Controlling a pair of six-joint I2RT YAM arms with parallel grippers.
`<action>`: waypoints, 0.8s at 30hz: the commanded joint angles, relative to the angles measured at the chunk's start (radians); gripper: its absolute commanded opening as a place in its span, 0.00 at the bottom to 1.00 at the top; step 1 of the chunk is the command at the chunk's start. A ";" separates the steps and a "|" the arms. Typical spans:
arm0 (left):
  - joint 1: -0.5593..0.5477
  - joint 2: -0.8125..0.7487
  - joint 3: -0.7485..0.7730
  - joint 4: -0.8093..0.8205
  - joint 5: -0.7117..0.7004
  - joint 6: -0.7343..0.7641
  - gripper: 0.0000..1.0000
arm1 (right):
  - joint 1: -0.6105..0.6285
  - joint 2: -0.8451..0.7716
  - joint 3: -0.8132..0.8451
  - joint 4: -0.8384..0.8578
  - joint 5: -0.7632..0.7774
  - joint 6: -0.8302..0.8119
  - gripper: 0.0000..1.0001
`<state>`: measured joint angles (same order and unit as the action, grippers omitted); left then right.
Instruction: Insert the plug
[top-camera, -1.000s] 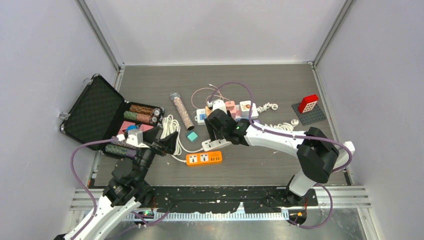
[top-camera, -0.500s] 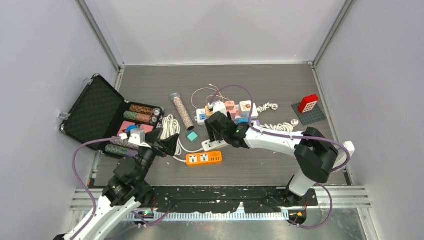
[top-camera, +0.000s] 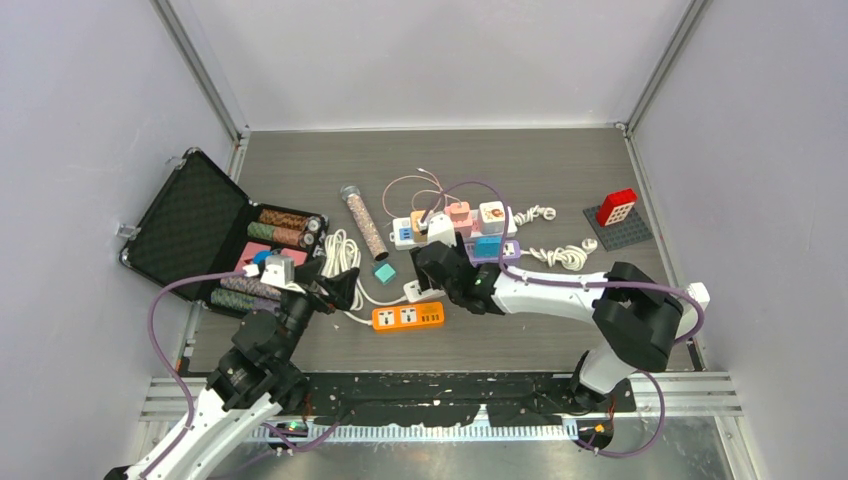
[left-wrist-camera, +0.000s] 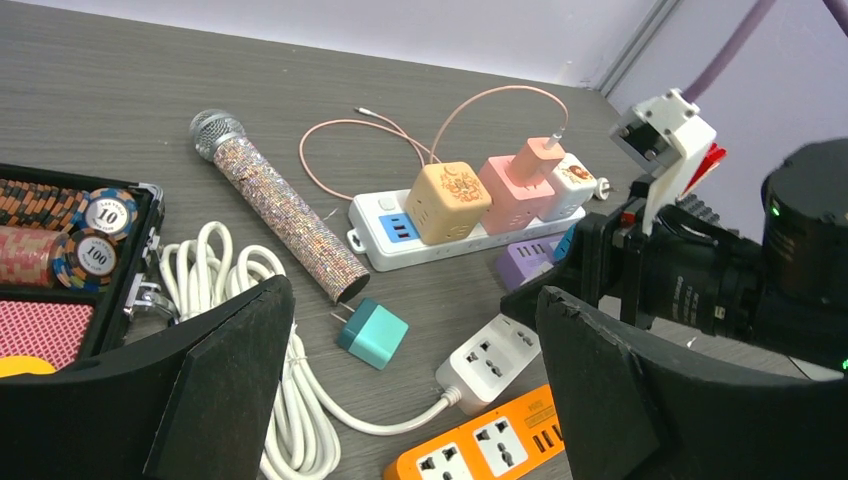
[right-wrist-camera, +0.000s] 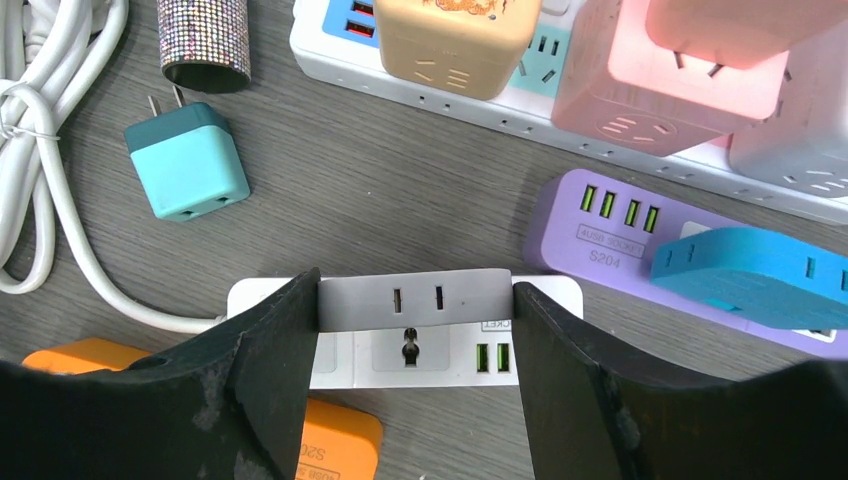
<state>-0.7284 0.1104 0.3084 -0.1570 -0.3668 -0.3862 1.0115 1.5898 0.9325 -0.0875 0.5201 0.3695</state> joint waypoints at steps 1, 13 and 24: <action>0.001 -0.005 0.026 0.001 -0.027 -0.009 0.90 | 0.063 0.015 -0.100 -0.015 0.085 0.011 0.05; 0.002 -0.008 0.020 -0.002 -0.027 -0.022 0.90 | 0.097 0.101 -0.144 -0.021 0.110 0.099 0.06; 0.001 -0.020 -0.001 0.008 -0.019 -0.029 0.90 | 0.163 0.097 -0.218 -0.054 0.182 0.229 0.05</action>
<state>-0.7284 0.1062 0.3084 -0.1707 -0.3786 -0.3992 1.1496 1.6085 0.8059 0.1001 0.8165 0.4927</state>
